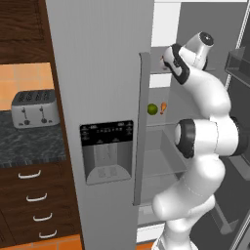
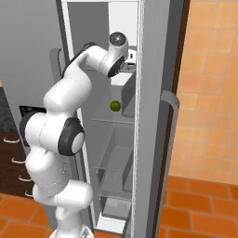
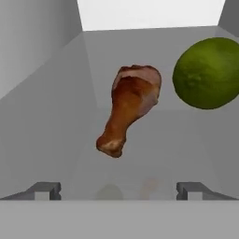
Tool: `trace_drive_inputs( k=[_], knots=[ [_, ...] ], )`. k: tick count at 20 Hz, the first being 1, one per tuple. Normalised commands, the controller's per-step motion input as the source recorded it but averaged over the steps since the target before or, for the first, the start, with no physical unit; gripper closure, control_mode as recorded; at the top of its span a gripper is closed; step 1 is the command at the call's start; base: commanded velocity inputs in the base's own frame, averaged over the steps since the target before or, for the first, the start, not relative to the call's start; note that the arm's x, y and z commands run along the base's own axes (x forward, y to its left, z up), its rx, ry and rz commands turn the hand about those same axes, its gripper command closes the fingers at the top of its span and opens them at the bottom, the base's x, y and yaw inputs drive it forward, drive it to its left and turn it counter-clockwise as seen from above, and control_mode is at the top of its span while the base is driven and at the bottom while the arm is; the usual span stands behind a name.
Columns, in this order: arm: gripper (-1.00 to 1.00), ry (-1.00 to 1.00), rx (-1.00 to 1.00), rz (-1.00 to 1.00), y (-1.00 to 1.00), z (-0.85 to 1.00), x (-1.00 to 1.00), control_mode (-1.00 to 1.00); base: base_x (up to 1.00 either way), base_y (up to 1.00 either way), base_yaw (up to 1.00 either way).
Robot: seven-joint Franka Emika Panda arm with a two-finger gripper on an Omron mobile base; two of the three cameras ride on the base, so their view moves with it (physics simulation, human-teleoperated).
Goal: Place one lime and one chicken drumstick in each tupperware on the nearby counter, to pack two identical lunches.
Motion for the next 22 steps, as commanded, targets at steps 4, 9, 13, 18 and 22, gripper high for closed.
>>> trace_drive_inputs(
  k=[4,9,13,18,22],
  knots=[
    [-1.0,0.0,0.0,0.0,0.0,0.0,0.74,-1.0,0.0,0.0,0.0],
    [-1.0,0.03,0.0,0.0,0.0,-0.01,0.7,-1.0,0.0,0.0,0.0],
    [1.0,0.05,0.01,0.06,-0.03,-0.26,0.83,-1.0,0.0,0.0,0.0],
    [1.0,0.04,0.0,0.16,0.08,-0.62,0.22,-1.0,0.0,0.0,0.0],
    [1.0,0.0,-0.01,0.25,0.03,-0.33,-0.86,-1.0,0.0,0.0,0.0]
  ],
)
